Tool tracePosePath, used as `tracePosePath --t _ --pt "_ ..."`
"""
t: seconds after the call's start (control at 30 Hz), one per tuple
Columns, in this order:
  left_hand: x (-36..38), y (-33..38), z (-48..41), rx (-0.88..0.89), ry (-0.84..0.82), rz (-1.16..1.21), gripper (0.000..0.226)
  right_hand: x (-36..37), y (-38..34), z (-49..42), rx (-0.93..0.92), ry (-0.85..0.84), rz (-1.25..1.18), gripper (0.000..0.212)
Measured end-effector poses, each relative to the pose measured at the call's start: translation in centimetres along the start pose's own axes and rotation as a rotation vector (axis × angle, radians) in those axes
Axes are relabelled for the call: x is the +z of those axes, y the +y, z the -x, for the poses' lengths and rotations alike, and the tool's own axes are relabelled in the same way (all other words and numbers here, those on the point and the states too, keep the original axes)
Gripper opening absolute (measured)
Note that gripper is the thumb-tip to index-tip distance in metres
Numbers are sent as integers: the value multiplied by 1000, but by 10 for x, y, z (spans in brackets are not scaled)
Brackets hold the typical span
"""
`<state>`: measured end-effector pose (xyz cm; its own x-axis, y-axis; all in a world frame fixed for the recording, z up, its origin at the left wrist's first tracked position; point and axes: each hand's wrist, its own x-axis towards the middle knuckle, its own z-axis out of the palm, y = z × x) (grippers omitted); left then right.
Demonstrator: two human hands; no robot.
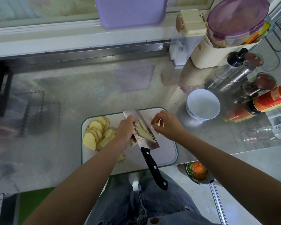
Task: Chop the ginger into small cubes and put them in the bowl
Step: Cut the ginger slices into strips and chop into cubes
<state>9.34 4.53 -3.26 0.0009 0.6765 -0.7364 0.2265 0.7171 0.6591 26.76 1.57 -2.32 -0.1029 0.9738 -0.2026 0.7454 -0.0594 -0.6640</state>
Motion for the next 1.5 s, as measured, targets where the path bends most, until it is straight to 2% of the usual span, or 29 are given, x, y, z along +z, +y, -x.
tracePosePath --t 0.1,0.23,0.4,0.6,0.73,0.83,0.9,1.17,1.27,1.37,1.5 --pt "-3 0 1 -3 18 26 29 -4 5 0 55 18 -21 15" --pt "-6 2 -1 -5 73 59 29 -10 4 11 -21 -121 -203 8" --pt "-4 1 -4 -15 52 110 30 -6 5 16 -17 -169 -215 12" --pt "-5 -1 -4 -1 71 80 27 -2 10 11 88 96 5 13" --pt "-5 0 0 29 121 30 24 0 -5 18 -99 42 -91 18" --pt "-7 -2 2 65 122 14 28 11 -18 21 -187 -72 -109 41" --pt "-9 -5 4 74 137 -16 29 21 -25 20 -215 -119 -103 47" --pt "-36 -30 14 34 245 12 37 54 -48 9 -222 -155 -117 25" --pt "-43 -37 15 67 277 -7 47 60 -51 1 -172 -173 -89 23" --pt "-49 -40 19 67 272 -20 47 65 -50 -8 -147 -200 -56 24" --pt "-59 -40 21 49 276 -13 48 75 -45 -15 -169 -224 103 28"
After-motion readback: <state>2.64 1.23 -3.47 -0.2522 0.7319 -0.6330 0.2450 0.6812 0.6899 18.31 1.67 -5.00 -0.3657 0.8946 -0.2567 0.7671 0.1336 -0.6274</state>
